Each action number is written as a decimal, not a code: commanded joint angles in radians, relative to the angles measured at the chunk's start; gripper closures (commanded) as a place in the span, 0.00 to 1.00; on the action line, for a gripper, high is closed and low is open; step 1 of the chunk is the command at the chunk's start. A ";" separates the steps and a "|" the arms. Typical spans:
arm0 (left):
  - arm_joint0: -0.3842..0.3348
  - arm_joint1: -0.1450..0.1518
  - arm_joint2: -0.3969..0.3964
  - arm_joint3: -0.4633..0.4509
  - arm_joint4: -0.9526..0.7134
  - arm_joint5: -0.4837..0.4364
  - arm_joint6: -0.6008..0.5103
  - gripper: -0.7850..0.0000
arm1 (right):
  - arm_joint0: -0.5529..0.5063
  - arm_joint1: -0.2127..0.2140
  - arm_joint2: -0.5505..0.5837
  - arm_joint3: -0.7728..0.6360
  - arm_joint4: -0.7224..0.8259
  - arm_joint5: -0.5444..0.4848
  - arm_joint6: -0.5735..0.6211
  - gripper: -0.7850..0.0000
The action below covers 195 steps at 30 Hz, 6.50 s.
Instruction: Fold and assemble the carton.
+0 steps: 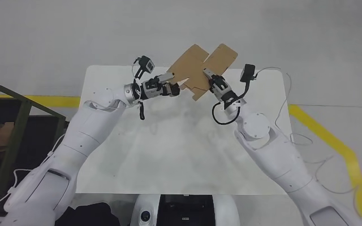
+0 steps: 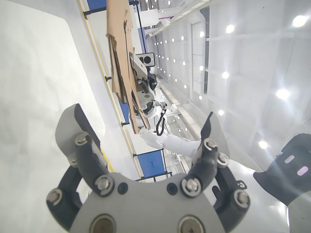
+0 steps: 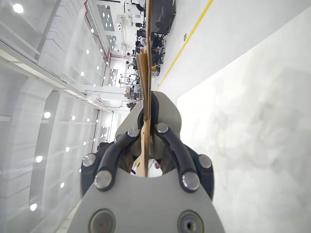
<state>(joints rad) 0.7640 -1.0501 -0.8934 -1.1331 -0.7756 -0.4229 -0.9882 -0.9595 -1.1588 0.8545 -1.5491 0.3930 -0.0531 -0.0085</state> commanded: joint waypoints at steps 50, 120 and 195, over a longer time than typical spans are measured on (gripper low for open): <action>-0.055 -0.100 -0.050 0.192 -0.010 0.007 -0.034 0.96 | -0.043 -0.100 0.062 0.003 -0.142 0.044 0.020 0.93; -0.207 0.031 0.120 0.166 -0.020 0.139 -0.548 1.00 | 0.022 0.008 0.342 0.234 -0.007 -0.284 1.365 0.20; -0.136 0.039 0.008 0.096 -0.094 0.139 -0.548 0.00 | 0.099 0.015 0.223 0.310 0.002 -0.214 1.277 1.00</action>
<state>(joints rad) 0.6268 -1.0139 -0.8817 -1.0298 -0.8727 -0.2844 -1.5359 -0.8619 -1.1431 1.0790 -1.2408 0.3952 -0.2702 1.2711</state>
